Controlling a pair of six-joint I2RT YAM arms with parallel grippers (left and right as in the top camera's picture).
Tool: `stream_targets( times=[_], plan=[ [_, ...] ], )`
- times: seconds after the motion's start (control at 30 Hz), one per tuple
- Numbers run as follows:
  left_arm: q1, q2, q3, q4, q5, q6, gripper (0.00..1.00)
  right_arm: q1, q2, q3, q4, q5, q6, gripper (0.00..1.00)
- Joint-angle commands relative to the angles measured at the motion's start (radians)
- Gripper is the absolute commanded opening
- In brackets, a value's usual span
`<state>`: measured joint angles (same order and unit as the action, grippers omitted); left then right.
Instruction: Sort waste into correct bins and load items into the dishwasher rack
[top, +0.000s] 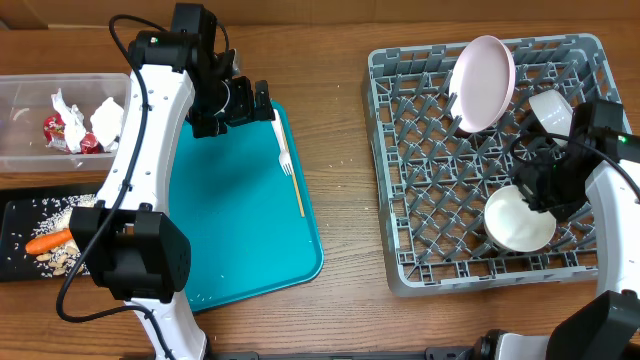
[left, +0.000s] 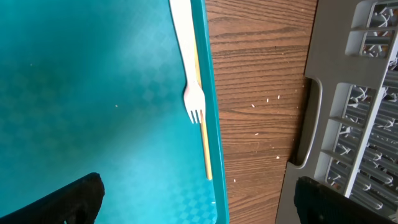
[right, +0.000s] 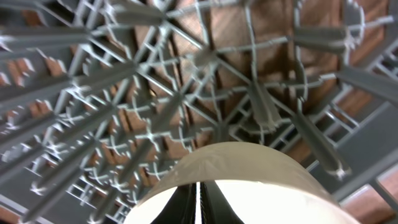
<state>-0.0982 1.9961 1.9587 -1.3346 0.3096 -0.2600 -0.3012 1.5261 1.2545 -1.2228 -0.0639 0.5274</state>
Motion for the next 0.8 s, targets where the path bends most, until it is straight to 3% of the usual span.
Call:
stream_targets(
  times=[0.0, 0.77],
  plan=[
    [-0.002, -0.026, 0.007, 0.002, -0.006, -0.006, 1.0, 0.0, 0.003, 0.0, 0.029, -0.005, 0.005, 0.08],
    [-0.002, -0.026, 0.007, 0.004, -0.006, -0.006, 1.0, 0.003, 0.132, -0.005, 0.223, -0.006, -0.019, 0.09]
  ],
)
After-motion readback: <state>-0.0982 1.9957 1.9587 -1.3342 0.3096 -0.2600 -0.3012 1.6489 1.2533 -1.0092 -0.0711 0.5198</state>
